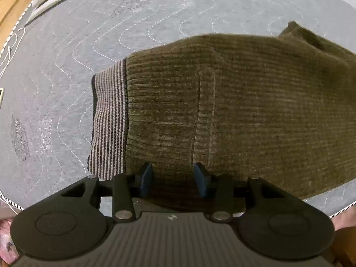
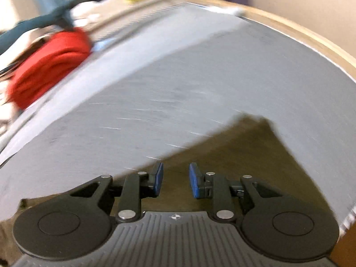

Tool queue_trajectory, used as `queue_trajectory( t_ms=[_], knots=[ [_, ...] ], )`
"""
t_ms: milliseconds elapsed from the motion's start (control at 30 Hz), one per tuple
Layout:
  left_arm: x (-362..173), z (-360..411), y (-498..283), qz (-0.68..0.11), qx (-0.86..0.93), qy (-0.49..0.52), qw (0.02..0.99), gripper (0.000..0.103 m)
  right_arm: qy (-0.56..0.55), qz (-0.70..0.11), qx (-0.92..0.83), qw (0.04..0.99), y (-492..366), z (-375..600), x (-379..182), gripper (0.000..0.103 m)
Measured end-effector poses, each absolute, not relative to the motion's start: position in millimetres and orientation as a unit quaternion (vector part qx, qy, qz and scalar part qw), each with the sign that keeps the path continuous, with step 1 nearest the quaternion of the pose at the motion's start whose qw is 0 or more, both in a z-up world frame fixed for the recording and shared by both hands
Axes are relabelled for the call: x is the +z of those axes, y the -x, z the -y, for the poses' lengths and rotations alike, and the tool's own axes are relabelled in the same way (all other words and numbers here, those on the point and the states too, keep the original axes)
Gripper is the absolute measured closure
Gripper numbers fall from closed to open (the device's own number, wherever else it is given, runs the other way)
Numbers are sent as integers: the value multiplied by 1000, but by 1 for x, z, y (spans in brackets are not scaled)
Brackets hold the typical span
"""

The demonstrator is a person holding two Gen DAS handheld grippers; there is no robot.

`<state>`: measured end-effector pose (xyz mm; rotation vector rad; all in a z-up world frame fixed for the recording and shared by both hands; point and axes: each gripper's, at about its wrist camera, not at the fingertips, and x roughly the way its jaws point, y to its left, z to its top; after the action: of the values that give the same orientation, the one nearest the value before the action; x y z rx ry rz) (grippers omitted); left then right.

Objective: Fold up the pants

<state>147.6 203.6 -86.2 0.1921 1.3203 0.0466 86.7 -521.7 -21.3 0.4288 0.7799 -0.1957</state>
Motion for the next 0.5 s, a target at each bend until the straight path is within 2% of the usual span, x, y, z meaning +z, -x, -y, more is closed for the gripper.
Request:
queue_trajectory(
  t_ms=[200, 500],
  knots=[
    [-84, -212, -149, -614, 20, -67, 787, 55, -163, -359, 46, 918, -136, 435, 5, 78],
    [-90, -217, -141, -614, 0, -53, 788, 54, -101, -410, 225, 878, -184, 290, 9, 77]
  ],
)
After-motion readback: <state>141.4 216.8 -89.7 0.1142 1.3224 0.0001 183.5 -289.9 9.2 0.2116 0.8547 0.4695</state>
